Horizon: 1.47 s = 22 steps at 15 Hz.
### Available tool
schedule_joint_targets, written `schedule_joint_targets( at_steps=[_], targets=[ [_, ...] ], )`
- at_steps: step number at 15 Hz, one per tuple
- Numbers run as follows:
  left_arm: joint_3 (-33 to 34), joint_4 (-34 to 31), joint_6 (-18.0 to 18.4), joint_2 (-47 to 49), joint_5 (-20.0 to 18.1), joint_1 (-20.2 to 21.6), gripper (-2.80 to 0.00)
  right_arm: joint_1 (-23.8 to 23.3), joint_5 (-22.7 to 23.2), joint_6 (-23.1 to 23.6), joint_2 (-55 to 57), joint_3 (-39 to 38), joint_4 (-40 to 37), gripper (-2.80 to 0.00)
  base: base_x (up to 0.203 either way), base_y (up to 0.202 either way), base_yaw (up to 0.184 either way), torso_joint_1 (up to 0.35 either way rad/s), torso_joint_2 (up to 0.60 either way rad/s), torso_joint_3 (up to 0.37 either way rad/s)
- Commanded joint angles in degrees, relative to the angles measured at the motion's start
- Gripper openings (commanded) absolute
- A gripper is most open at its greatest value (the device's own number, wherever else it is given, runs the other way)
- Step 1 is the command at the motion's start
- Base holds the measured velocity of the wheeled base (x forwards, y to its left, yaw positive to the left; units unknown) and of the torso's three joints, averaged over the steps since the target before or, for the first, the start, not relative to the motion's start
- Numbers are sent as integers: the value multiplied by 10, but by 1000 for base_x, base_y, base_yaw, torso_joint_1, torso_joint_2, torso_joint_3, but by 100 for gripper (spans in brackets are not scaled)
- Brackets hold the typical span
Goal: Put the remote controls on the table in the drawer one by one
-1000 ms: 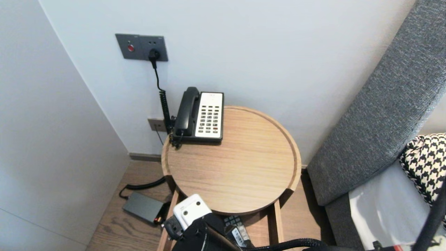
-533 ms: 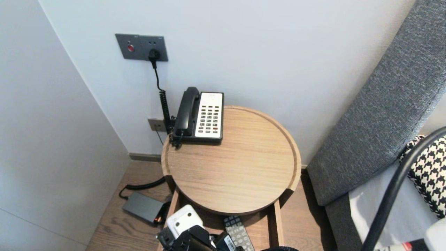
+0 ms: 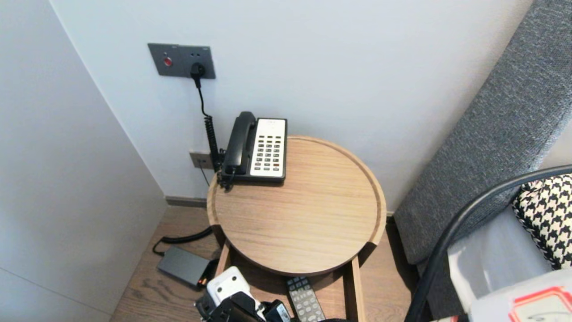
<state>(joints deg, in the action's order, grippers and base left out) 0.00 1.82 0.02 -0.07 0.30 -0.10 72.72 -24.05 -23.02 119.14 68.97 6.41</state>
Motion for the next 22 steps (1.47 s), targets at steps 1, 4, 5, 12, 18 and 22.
schedule_joint_targets(
  at_steps=[1,4,5,12,18,22],
  targets=[
    [5,0,0,0,0,0,-280,0,-2,1,26,-6,26,-280,0,0,0,0,0,0],
    [5,0,0,0,0,0,-280,-1,-4,2,43,-3,31,-280,0,0,0,0,0,0],
    [5,0,0,0,0,0,-280,-2,-5,2,45,-5,31,-280,0,0,0,0,0,0],
    [5,0,0,0,0,0,-280,-11,-4,14,55,-41,123,-280,0,0,0,0,0,0],
    [5,0,0,0,0,0,-280,-13,-5,18,57,-58,130,-280,0,0,0,0,0,0],
    [5,0,0,0,0,0,-280,-20,-3,34,63,-78,161,-280,0,0,0,0,0,0]
  ],
)
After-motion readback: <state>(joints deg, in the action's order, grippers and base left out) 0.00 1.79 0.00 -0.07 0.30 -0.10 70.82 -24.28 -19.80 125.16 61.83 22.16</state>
